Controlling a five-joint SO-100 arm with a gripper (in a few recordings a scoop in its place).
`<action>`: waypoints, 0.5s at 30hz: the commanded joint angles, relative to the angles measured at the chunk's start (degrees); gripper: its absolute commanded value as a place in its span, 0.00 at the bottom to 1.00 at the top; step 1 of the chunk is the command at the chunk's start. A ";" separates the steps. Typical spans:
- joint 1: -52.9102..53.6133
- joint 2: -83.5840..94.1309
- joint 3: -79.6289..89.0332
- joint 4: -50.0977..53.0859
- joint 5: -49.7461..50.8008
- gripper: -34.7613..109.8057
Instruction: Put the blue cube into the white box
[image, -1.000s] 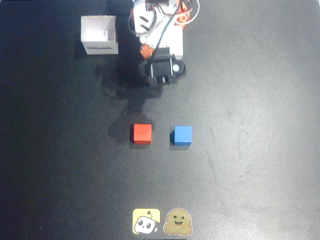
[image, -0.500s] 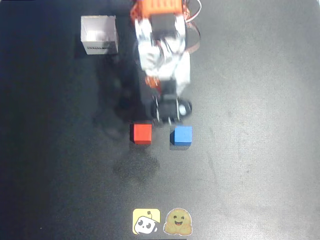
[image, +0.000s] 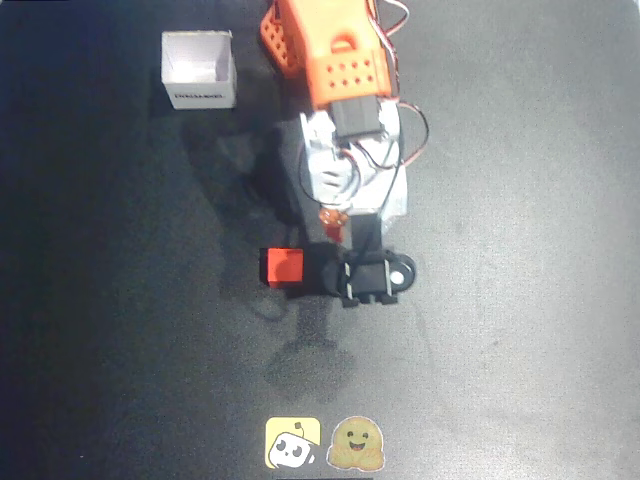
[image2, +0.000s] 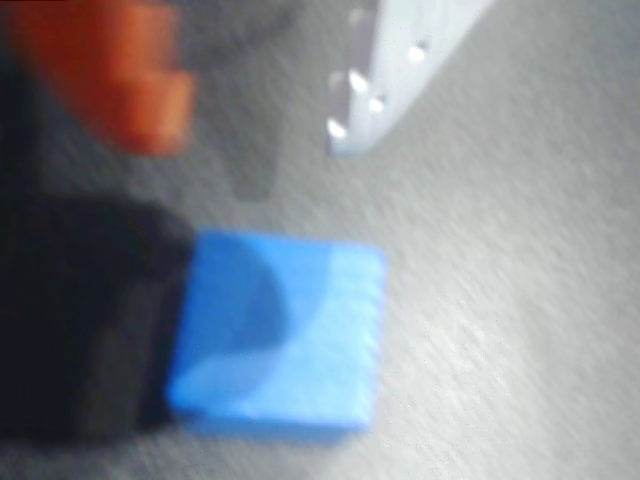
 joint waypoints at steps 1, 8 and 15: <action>-0.79 -1.49 -3.78 -0.88 0.62 0.35; -2.02 -4.75 -4.31 -4.83 2.11 0.38; -2.29 -7.82 -4.39 -8.53 3.16 0.38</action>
